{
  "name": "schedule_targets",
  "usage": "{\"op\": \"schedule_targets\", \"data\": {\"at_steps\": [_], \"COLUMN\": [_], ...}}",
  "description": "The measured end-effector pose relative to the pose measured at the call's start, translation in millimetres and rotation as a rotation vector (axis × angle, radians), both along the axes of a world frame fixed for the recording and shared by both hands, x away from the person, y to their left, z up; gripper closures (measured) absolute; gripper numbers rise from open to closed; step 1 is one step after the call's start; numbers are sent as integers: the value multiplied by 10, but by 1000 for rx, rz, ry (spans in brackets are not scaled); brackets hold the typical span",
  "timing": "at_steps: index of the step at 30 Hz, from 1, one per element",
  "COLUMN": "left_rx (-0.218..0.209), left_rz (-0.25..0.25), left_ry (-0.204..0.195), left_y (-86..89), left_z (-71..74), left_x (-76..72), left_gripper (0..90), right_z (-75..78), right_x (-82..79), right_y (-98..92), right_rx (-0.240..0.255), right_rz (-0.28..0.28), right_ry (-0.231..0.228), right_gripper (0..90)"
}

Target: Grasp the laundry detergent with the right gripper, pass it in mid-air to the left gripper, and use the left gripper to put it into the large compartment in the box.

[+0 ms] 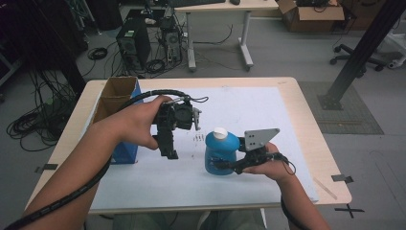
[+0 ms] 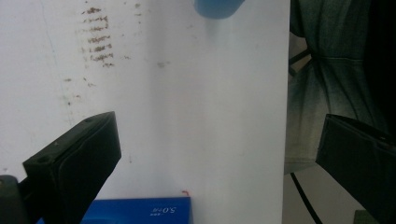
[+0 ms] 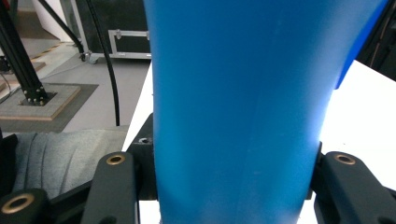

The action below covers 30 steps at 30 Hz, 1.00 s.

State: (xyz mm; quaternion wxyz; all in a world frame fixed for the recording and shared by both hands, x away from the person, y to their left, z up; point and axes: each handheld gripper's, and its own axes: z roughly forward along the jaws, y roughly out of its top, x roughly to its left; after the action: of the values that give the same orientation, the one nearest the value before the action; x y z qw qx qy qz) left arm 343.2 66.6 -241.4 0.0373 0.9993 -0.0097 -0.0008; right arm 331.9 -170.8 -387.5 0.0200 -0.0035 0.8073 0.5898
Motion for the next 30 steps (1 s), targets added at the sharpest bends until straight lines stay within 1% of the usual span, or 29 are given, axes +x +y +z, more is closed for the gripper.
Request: {"op": "schedule_targets", "data": {"at_steps": [3,7,16,20,22,30], "left_rx": [-2,-1,5,8,13,6], "left_rz": [-1,-2,-7,-6,-5,-12], "left_ry": [3,3,1,0,-2,-5], "left_y": [-5,-15,-35,-27,-27,-55], "left_z": [-14,-23,5,5,5,19], "left_x": [1,0,-19,-27,-24,-37], "left_gripper": [2,2,2,2,2,2], "right_z": [-21,-27,-44,-54,-52,-34], "right_x": [22,38,75,74,71,73], "right_y": [91,165,361,416,456,574], "right_rx": [6,6,4,5,3,-5], "right_rz": [16,27,52,55,52,64], "right_ry": [5,7,9,10,4,-6], "right_gripper": [452,452,451,451,452,451]}}
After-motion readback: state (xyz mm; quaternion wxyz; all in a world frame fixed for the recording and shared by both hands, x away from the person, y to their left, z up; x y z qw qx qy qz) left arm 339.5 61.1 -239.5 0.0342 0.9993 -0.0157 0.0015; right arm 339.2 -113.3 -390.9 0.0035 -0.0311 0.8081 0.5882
